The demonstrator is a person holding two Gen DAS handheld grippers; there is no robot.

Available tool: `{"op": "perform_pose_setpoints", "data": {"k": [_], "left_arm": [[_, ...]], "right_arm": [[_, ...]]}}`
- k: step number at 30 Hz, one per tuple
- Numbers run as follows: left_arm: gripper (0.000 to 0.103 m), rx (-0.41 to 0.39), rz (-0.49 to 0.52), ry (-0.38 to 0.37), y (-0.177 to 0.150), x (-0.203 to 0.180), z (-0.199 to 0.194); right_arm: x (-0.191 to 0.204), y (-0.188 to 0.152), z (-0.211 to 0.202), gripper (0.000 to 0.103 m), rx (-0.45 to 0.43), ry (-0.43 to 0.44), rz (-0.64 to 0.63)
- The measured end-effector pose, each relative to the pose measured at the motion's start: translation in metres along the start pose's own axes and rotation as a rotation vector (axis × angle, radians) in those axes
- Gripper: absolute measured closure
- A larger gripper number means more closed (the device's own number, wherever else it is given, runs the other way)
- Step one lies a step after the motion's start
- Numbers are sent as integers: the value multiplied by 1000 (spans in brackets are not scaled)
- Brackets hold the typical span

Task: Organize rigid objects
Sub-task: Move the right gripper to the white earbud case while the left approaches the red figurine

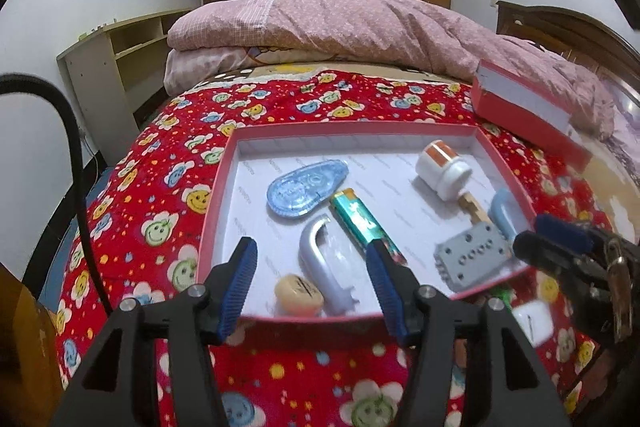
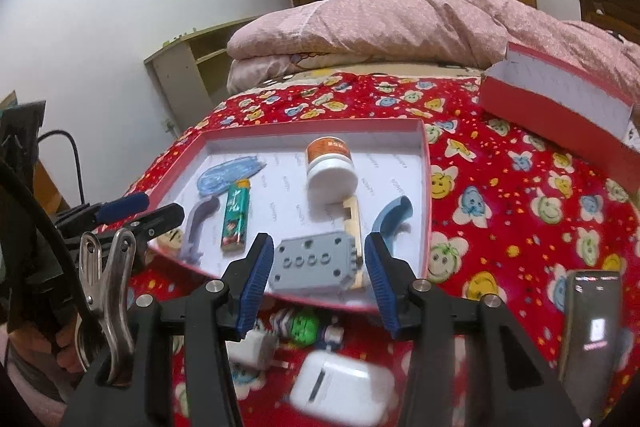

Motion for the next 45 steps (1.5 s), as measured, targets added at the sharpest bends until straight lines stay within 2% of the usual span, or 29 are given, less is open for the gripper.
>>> {"op": "perform_pose_setpoints", "data": {"k": [8,15,25,29,33,36,39,41,43,45], "left_arm": [[43,26,9,-49,-22,-13,-20],[43,42,37,-76,-41,-28,-27],[43,104,29,-56,-56,-28,-5],[43,139,33,-91,-59,-33,5],[53,157,41,-91,-61,-39,15],[58,139,62,-74,-63,-43,16],[66,117,78,-74,-67,-46,15],[77,109,81,-87,-70,-46,12],[83,110,86,-94,-71,-46,10],[83,117,85,-89,-70,-45,8]], "right_arm": [[8,-30,-33,53,65,-17,-14],[12,-60,-43,53,108,-32,-20],[19,-82,-38,53,130,-34,-15],[16,-87,-31,53,143,-27,2],[16,-91,-30,46,117,-17,11],[17,-95,-31,41,84,-1,11],[14,-98,-33,41,57,23,35],[10,-99,-34,41,45,45,59],[9,-100,-35,40,38,55,69],[8,-99,-35,40,35,63,75]]}}
Point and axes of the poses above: each gripper's, at about its wrist camera, not at the fingertips, and z roughly the way its jaws point, x to its left, y to its top, the point moved 1 cm from there along z, roughly the way its jaws point, and after that the axes turned 11 degrees about -z, right-handed, at the moved point
